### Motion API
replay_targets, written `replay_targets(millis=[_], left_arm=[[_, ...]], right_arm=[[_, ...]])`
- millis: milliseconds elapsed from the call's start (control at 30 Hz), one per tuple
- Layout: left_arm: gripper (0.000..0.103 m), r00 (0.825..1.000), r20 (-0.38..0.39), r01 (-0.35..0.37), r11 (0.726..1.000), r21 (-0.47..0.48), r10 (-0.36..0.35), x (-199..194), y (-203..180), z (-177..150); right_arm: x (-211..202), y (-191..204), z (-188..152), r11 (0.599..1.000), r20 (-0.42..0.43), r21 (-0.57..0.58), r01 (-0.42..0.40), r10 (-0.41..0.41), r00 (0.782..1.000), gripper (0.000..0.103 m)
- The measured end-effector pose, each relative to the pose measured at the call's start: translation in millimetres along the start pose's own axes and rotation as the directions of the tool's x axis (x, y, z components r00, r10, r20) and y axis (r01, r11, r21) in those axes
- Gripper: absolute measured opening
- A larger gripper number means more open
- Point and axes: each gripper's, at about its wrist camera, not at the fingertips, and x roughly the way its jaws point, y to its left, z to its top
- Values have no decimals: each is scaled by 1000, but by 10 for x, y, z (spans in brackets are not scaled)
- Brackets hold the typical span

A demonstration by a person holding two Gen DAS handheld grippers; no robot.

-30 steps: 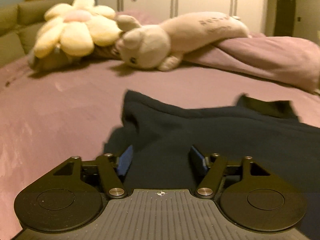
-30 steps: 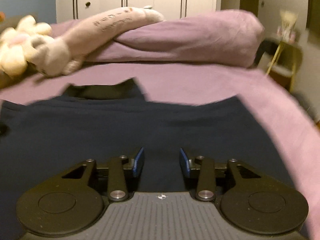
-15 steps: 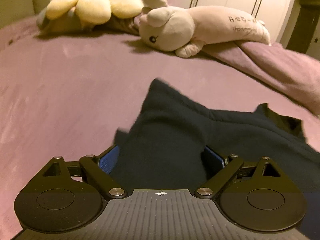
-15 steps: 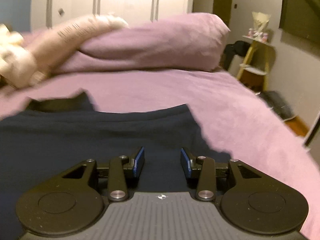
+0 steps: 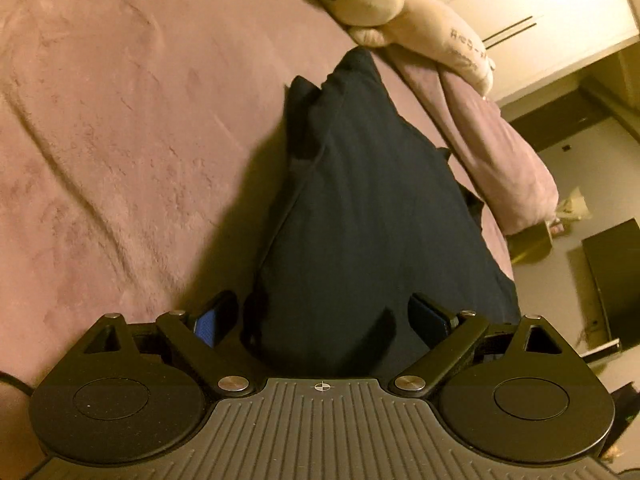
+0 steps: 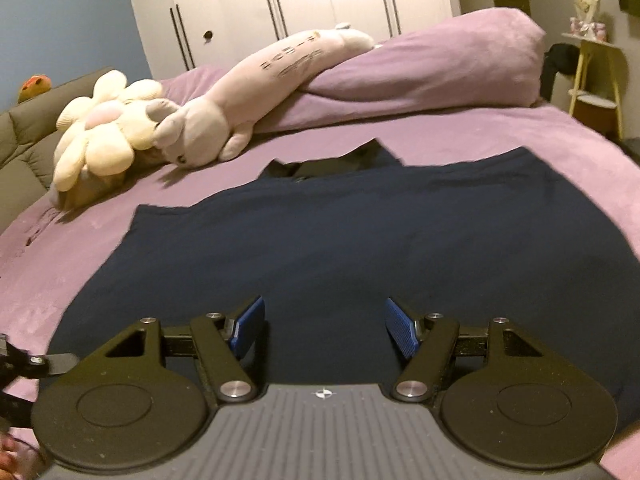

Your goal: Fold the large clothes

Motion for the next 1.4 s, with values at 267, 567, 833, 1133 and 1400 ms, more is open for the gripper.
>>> replay_targets(millis=[267,567,833,1133,1400], left_arm=[[89,989,58,139,990,-12,-138,66,-93,172],[68,985,53,170,968,-184,-163,412,151,332],[49,988,62,144,986,-87,-139,219,-132,404],[47,995,77,48,992,115,-57,55,-815,427],[46,996,81,9,959,282,-33,-100,-1572,389]], right_arm=[[-24,218,-67,1000,-37,-26,-11,10,999,50],[170,454,-141,989,-96,-125,73,-85,992,24],[138,478,-87,987,-98,-121,108,-120,988,11],[311,352,-158,976,-153,-205,79,-112,982,10],[-308,-273,3,996,-27,82,31,-29,999,14]])
